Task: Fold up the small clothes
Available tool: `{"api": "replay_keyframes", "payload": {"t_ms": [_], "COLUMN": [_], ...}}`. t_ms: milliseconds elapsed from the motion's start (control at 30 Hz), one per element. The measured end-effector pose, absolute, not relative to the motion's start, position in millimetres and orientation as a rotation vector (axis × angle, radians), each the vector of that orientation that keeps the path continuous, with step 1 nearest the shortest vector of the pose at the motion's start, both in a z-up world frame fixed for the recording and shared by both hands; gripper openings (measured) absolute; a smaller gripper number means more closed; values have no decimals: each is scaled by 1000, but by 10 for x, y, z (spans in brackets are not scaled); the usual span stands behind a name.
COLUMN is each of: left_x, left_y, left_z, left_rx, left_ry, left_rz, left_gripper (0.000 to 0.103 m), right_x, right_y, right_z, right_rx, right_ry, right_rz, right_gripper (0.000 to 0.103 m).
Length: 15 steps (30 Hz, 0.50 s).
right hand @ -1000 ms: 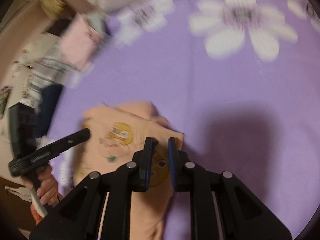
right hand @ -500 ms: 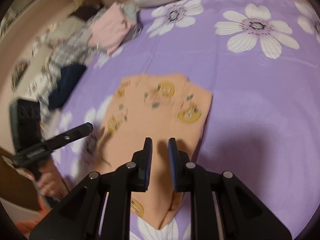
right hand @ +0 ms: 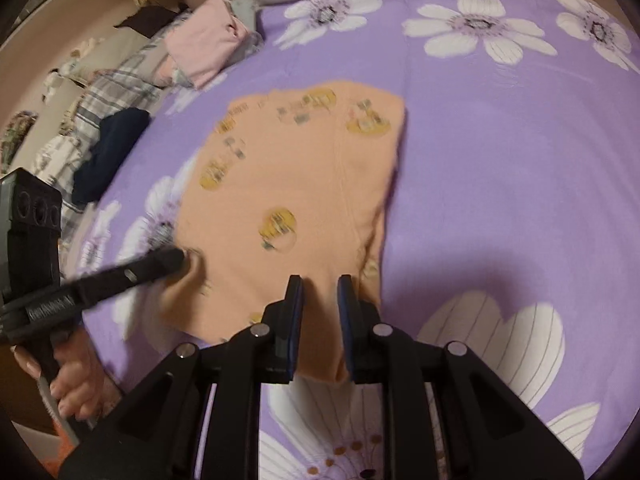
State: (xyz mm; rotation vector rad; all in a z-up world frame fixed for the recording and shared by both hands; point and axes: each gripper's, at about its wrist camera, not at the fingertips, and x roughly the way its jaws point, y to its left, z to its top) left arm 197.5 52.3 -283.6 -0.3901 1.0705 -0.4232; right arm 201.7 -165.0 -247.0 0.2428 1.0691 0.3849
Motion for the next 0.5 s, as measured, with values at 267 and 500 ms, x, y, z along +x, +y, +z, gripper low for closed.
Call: {"api": "replay_keyframes", "payload": {"t_ms": [267, 500], "left_x": [1881, 1673], "left_y": [732, 547], "left_z": [-2797, -2157], "left_rx": [-469, -394], "left_ry": [1047, 939], "left_rz": [-417, -381], "left_gripper": [16, 17], "right_x": [1952, 1725], "right_y": [-1733, -1720], "right_z": [-2538, -2143], "right_rx": [347, 325], "right_ry": [1048, 938], "right_rz": [362, 275], "right_gripper": [20, 23]}}
